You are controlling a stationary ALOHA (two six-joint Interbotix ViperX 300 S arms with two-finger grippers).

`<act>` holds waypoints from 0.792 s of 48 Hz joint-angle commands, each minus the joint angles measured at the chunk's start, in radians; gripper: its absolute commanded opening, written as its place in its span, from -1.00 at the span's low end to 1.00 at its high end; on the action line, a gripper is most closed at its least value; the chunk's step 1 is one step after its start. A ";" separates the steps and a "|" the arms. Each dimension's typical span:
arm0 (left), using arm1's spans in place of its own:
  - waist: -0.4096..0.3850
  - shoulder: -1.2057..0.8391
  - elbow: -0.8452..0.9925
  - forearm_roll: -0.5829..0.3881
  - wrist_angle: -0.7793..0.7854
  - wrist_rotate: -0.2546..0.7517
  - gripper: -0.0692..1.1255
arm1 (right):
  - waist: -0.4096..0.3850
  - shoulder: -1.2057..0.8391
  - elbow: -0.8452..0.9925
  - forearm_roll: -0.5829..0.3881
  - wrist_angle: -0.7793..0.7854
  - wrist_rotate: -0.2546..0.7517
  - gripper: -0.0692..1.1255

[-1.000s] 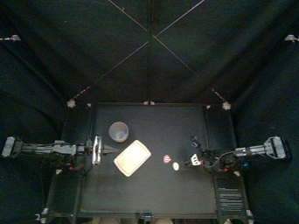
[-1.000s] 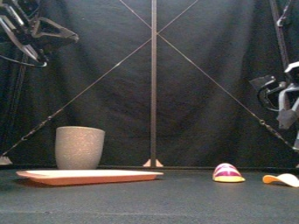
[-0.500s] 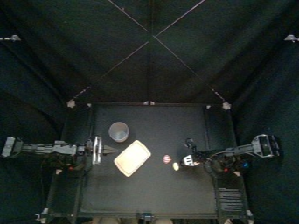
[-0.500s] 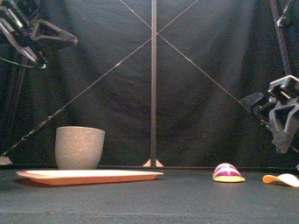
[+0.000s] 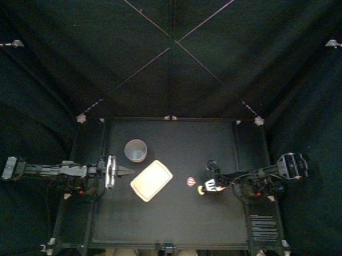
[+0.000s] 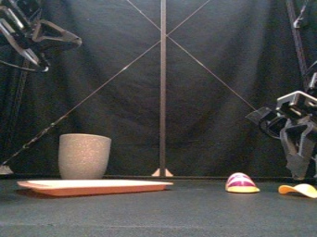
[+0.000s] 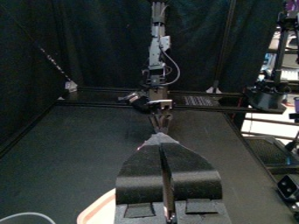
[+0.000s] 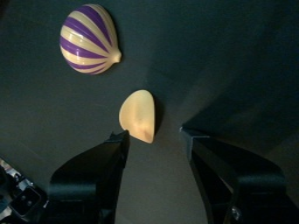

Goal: Pick the chip then place it on the pink plate
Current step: Pick the chip

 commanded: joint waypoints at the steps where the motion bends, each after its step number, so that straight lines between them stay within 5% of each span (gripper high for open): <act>1: 0.000 -0.002 -0.014 0.003 -0.003 0.000 -0.87 | 0.002 0.020 -0.026 -0.008 -0.012 -0.002 0.56; 17: 0.002 -0.003 -0.014 0.003 0.000 0.000 -0.87 | 0.008 0.069 -0.055 -0.015 -0.040 0.000 0.53; 31: 0.002 -0.003 -0.014 0.005 0.002 0.002 -0.87 | 0.015 0.069 -0.060 -0.017 -0.029 -0.002 0.11; 38: 0.002 -0.003 -0.014 0.003 0.002 0.000 -0.87 | 0.017 0.066 -0.094 -0.041 -0.029 -0.003 0.05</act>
